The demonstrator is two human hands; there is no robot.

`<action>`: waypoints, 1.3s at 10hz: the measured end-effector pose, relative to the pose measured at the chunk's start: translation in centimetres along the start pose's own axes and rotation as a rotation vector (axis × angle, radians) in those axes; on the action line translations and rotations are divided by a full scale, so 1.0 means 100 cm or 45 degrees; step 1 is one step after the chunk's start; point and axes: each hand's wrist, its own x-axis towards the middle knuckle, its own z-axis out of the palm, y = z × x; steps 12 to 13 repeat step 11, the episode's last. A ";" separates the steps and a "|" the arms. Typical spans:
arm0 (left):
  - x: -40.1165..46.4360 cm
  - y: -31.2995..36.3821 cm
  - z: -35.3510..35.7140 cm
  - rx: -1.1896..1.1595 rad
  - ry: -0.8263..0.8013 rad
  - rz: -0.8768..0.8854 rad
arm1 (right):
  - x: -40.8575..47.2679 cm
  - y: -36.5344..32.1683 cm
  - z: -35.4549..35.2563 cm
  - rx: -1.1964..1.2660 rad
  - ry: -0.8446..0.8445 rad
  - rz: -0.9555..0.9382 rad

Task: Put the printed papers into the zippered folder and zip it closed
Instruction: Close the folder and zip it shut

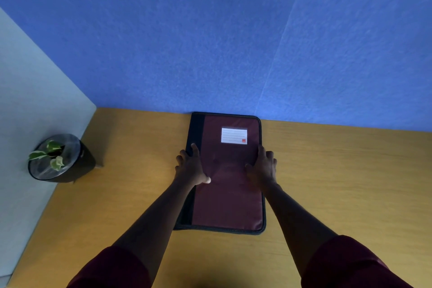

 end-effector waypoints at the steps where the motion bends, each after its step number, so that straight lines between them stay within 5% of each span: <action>1: 0.001 0.006 0.005 0.011 0.060 0.068 | -0.008 -0.006 0.007 -0.066 0.060 -0.026; 2: 0.001 0.009 0.018 0.013 0.161 0.311 | -0.019 -0.009 0.016 -0.194 0.084 -0.130; 4: 0.004 0.000 0.038 0.061 0.189 0.437 | -0.026 0.002 0.031 -0.368 0.031 -0.280; 13: 0.007 -0.006 0.054 0.192 0.293 0.422 | -0.024 0.018 0.041 -0.526 0.058 -0.390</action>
